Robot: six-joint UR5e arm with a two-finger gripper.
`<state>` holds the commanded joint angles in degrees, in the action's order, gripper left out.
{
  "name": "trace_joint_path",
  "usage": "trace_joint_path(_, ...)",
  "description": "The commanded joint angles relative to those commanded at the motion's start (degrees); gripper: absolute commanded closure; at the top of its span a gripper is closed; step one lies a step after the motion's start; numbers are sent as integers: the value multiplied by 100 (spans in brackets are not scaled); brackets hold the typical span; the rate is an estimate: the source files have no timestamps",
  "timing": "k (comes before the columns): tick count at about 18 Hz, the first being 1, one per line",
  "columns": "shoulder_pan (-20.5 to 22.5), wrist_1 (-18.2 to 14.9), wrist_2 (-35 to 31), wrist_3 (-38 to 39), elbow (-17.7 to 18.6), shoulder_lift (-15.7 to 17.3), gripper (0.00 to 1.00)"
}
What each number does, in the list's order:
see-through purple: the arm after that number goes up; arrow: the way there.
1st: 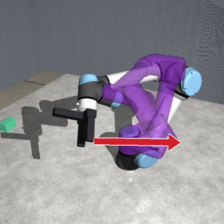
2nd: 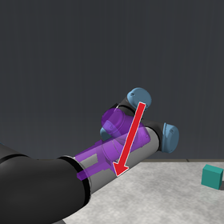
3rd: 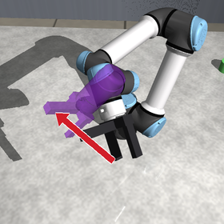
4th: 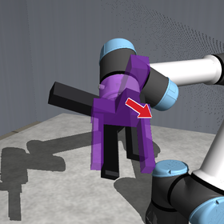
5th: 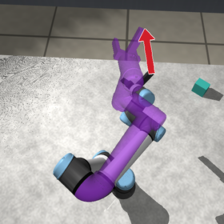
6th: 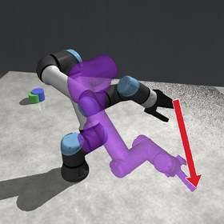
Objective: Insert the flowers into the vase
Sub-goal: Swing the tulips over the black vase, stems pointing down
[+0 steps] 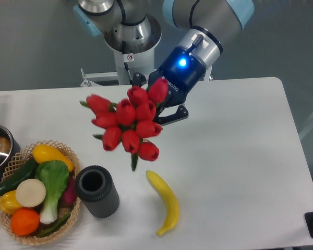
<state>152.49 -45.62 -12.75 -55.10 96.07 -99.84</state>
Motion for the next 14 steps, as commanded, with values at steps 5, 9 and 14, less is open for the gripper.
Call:
trace_joint_path(5,-307,246,18,-62,-394,-465,100)
trace_joint_path(9,-554,246,1,-62,-545,-616,100)
trace_joint_path(14,-755,246,-61,-53,-545,-634,100)
